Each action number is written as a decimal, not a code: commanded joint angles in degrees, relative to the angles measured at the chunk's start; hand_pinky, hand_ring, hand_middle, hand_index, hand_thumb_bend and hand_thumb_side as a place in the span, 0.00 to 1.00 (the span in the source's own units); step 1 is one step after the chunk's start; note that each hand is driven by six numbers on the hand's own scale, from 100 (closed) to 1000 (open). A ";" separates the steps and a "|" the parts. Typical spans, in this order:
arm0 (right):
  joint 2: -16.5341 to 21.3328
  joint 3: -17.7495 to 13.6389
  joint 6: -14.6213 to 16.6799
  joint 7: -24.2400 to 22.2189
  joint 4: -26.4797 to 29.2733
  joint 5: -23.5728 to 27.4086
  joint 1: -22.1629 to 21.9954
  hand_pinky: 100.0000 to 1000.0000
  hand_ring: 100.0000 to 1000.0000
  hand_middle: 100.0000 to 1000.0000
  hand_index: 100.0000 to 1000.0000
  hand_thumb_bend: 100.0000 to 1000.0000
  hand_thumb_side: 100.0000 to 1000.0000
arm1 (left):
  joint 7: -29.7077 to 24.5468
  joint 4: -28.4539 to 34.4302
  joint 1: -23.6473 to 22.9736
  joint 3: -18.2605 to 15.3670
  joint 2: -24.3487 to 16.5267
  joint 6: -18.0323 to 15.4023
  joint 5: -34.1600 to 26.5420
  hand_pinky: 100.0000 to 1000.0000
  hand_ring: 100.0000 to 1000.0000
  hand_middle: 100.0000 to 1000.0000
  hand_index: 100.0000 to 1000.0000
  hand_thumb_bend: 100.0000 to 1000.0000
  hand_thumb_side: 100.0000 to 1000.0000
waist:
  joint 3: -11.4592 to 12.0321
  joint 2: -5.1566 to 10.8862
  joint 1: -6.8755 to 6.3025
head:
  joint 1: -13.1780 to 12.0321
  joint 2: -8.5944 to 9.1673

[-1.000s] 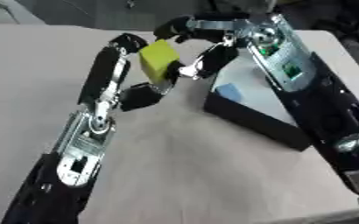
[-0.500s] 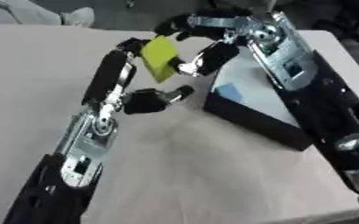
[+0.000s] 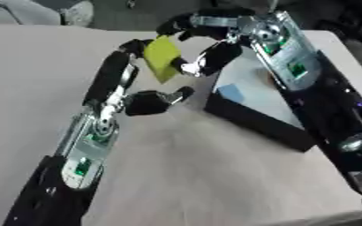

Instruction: Pick up the objects with one hand, pass them to the other hand, and then place them into the box on the other side of the table.

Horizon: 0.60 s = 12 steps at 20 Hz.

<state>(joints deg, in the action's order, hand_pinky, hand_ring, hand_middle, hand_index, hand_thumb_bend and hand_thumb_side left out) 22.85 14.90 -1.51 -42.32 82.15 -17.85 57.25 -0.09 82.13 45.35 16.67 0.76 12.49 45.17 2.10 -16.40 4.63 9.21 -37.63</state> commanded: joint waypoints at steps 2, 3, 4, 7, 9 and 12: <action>1.84 -1.15 -0.67 0.71 2.29 1.15 0.71 0.95 1.00 0.96 0.55 0.00 0.13 | 3.02 -0.43 0.56 -0.66 -0.06 3.91 0.19 0.91 0.74 0.68 0.90 0.60 0.37 | -0.28 1.13 0.12 | 0.09 0.66; 2.05 -1.32 -0.92 0.83 2.52 1.39 0.59 0.95 1.00 0.96 0.55 0.00 0.13 | 3.77 -0.49 0.53 -0.94 -0.27 4.51 0.00 0.91 0.74 0.68 0.90 0.60 0.37 | -0.34 1.19 0.04 | 0.18 0.69; 2.25 -1.46 -1.16 0.95 2.76 1.63 0.47 0.96 1.00 0.96 0.55 0.00 0.13 | 4.56 -0.50 0.52 -1.26 -0.52 5.00 -0.15 0.91 0.74 0.67 0.90 0.44 0.42 | -0.41 1.25 -0.05 | 0.29 0.71; 2.98 -1.70 -1.75 1.08 3.48 2.27 0.06 0.96 1.00 0.96 0.55 0.00 0.13 | 7.15 0.00 0.58 -2.72 -1.37 6.15 -1.57 0.91 0.73 0.66 0.89 0.59 0.36 | -0.66 1.43 -0.37 | 0.63 0.65; 3.56 -1.93 -2.08 1.29 3.87 2.46 -0.33 0.96 1.00 0.97 0.55 0.00 0.12 | 8.34 0.66 0.80 -3.57 -2.52 6.63 -2.45 0.91 0.73 0.66 0.88 0.59 0.36 | -0.82 1.60 -0.68 | 0.99 0.42; 4.86 -2.83 -2.69 2.30 4.47 2.73 -1.25 0.96 1.00 0.98 0.56 0.00 0.12 | 8.25 1.94 0.63 -4.34 -5.45 7.33 -3.70 0.91 0.73 0.66 0.88 0.59 0.34 | -1.08 1.99 -1.34 | 1.89 -0.07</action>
<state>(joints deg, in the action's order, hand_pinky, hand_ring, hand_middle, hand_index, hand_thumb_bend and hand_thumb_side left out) 25.53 13.13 -3.90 -40.47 85.37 -15.54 55.21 7.86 82.44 45.16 12.95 -3.27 19.54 41.99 1.14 -16.33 4.16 10.64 -37.69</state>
